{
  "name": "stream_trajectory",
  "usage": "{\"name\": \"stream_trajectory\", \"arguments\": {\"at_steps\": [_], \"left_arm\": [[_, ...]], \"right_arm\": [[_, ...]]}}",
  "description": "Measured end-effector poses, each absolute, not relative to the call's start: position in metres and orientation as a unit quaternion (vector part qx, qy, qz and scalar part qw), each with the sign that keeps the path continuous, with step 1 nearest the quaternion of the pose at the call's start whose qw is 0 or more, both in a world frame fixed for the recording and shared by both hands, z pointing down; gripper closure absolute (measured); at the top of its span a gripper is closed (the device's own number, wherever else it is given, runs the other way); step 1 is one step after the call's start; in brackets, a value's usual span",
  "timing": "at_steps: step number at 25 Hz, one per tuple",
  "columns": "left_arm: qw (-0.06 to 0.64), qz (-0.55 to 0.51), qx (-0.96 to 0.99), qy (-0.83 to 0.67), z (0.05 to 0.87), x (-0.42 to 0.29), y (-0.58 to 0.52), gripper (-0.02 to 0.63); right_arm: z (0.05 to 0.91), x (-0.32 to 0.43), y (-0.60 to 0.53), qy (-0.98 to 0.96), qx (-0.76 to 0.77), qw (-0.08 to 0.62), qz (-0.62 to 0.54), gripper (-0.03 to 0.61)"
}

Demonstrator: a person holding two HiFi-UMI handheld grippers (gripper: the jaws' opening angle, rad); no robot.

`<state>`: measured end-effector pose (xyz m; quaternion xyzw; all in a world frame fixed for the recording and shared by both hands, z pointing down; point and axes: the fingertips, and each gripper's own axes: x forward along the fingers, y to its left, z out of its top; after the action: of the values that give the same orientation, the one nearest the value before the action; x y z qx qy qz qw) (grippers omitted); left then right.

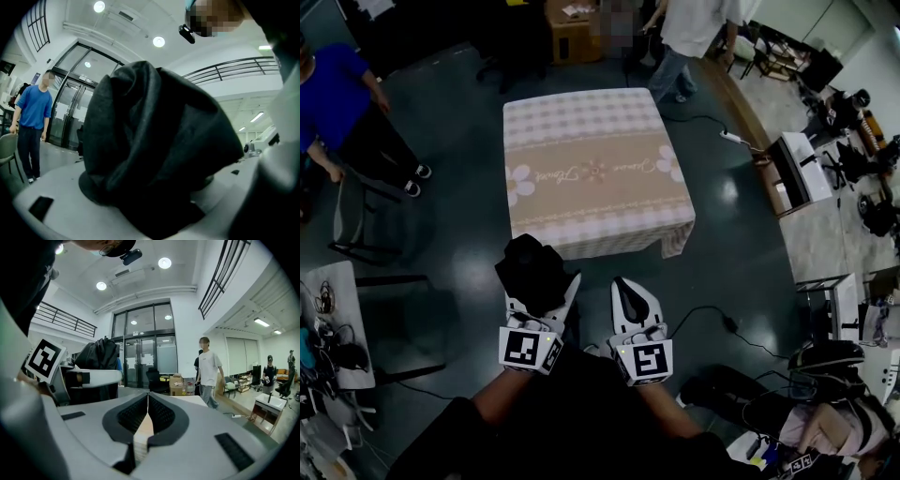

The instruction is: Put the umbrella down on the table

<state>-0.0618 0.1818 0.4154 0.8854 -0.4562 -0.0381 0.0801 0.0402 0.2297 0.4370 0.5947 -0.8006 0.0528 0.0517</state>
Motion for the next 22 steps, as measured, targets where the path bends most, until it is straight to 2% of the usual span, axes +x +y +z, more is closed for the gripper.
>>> {"name": "stream_trajectory", "arguments": {"at_steps": [12, 22], "left_arm": [[0.087, -0.049, 0.894, -0.437, 0.409, -0.096, 0.039, 0.241], [0.112, -0.042, 0.904, -0.411, 0.422, -0.107, -0.013, 0.239]], "right_arm": [[0.411, 0.003, 0.072, -0.797, 0.600, 0.064, 0.028, 0.561], [0.406, -0.024, 0.014, -0.796, 0.600, 0.072, 0.028, 0.561]]}}
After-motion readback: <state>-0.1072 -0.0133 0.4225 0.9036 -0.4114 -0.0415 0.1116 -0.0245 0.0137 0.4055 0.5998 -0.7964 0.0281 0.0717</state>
